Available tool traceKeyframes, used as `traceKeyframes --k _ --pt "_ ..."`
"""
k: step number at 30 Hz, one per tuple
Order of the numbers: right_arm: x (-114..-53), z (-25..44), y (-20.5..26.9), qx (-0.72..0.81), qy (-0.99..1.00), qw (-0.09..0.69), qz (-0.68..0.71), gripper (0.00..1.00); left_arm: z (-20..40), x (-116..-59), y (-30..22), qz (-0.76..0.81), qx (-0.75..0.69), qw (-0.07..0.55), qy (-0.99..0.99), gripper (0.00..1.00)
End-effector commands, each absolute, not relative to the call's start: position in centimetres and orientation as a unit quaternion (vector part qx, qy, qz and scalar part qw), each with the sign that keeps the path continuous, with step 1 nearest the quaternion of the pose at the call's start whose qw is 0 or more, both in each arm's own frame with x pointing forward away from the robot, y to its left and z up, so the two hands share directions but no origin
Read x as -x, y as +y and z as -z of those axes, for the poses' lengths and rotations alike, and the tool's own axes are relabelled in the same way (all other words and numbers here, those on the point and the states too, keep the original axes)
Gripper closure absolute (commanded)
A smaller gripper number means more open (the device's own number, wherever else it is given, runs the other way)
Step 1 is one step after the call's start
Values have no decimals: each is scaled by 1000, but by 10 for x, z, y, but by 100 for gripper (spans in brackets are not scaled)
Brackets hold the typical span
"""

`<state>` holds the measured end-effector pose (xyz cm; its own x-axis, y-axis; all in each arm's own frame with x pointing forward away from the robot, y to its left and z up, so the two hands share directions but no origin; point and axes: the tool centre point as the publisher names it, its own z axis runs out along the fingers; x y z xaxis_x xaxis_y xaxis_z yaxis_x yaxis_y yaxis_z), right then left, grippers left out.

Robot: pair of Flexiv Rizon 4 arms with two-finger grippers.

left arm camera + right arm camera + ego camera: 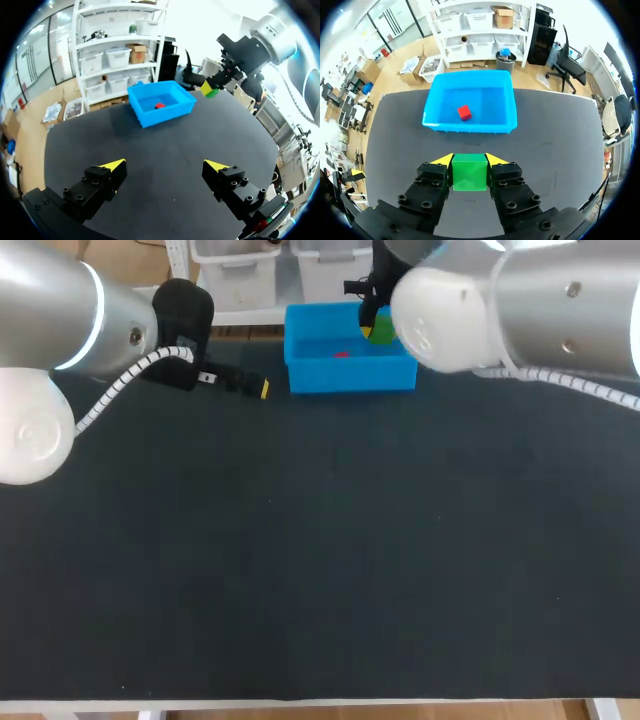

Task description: Use the left arm to pick the red cube and place it into the blue plastic box first, then use the right arm to grasp the green cube and put it into the same blue plastic box after the first action is fully finished.

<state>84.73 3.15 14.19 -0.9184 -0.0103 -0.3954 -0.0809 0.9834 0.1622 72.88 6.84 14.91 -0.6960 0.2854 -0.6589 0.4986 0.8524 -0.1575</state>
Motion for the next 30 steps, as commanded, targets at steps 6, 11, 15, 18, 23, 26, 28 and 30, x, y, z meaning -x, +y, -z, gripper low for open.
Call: traceKeyframes --k 6,11,15,18,23,26,28,30 --pt "-834 -138 30 25 943 312 -114 100 -149 -729 70 168 -218 324 905 0" --pt "-832 -137 30 29 941 316 -116 100 -149 -729 70 168 -218 324 905 0" --pt "-835 -134 25 32 942 311 -119 100 -149 -729 70 168 -218 324 905 0" --pt "-841 -132 22 34 943 308 -121 100 -149 -729 70 168 -218 324 905 0" --pt "-860 -124 19 35 944 301 -134 100 -149 -729 70 168 -218 324 905 0" --pt "-874 -119 19 36 942 299 -145 100 -149 -729 70 168 -218 324 905 0" --pt "-883 -116 21 38 942 298 -149 100 -149 -729 70 168 -218 324 905 0" --pt "-893 -113 23 40 941 296 -155 100 -149 -729 70 168 -218 324 905 0"
